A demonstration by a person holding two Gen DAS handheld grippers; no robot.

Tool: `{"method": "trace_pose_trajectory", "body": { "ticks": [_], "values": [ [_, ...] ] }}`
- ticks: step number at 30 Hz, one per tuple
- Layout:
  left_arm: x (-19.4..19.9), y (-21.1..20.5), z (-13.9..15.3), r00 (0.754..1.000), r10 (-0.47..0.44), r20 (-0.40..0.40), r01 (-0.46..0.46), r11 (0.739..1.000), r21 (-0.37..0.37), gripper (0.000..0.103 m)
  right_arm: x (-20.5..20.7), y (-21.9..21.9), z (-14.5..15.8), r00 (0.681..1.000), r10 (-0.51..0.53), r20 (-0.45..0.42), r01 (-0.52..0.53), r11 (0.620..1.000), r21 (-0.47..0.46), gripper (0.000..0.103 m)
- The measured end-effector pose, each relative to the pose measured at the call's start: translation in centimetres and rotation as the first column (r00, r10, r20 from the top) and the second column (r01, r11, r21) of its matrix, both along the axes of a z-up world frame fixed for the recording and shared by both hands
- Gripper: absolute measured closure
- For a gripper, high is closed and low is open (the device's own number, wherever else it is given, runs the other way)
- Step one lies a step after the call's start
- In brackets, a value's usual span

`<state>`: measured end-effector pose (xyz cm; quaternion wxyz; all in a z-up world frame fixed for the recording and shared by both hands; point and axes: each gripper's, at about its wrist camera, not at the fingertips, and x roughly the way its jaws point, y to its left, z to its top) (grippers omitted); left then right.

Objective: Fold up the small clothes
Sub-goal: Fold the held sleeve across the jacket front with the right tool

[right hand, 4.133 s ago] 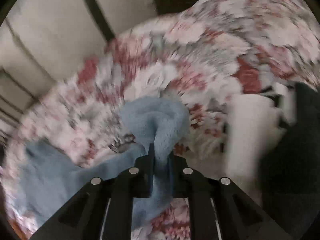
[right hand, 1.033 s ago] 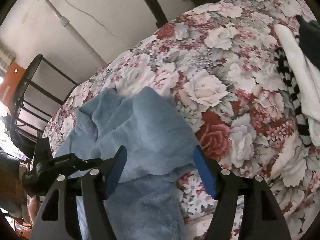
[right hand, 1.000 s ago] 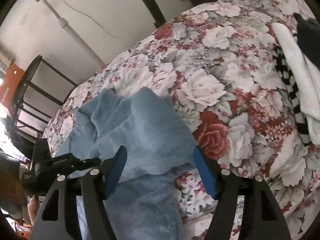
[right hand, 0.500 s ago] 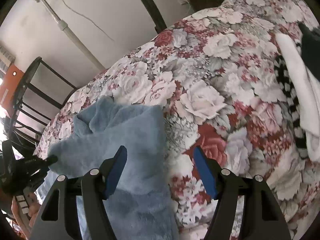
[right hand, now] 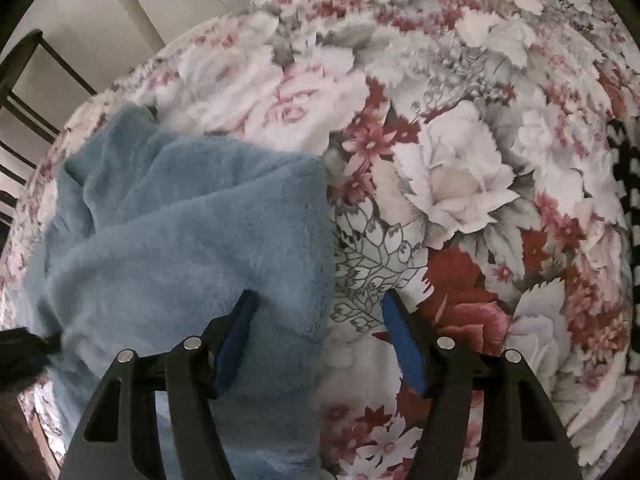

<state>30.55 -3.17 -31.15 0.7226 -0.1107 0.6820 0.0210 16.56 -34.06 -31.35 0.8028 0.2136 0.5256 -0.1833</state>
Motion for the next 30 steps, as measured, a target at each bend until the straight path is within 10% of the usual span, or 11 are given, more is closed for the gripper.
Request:
{"method": "trace_pose_trajectory", "body": {
  "ticks": [5, 10, 17, 21, 27, 30],
  "values": [
    [-0.1, 0.4, 1.2, 0.999, 0.02, 0.038, -0.02, 1.0, 0.002, 0.076, -3.1, 2.6, 4.5, 0.989, 0.108, 0.1, -0.105, 0.994, -0.034, 0.037],
    [-0.1, 0.0, 0.2, 1.0, -0.003, 0.016, 0.002, 0.998, 0.07, 0.064, -3.9, 3.6, -1.9, 0.98, 0.171, -0.105, -0.168, 0.985, 0.041, 0.037],
    [-0.7, 2.1, 1.5, 0.993, 0.094, 0.072, -0.089, 0.993, -0.074, 0.063, -5.0, 3.7, 4.6, 0.989, 0.134, 0.068, -0.134, 0.991, -0.002, 0.035],
    [-0.6, 2.1, 3.0, 0.987, 0.074, 0.144, -0.07, 0.997, -0.037, 0.05, -1.5, 3.0, 4.7, 0.993, 0.097, 0.072, -0.097, 0.995, 0.001, 0.034],
    [0.9, -0.5, -1.5, 0.999, -0.037, 0.004, 0.037, 0.999, 0.032, 0.041, 4.2, 3.6, -1.9, 0.984, 0.158, -0.079, -0.16, 0.987, -0.017, 0.023],
    [0.9, 0.7, 0.1, 1.0, 0.011, 0.026, -0.01, 1.0, -0.028, 0.043, 2.3, 4.0, 0.5, 0.993, 0.117, -0.018, -0.117, 0.993, -0.02, 0.023]
  ]
}}
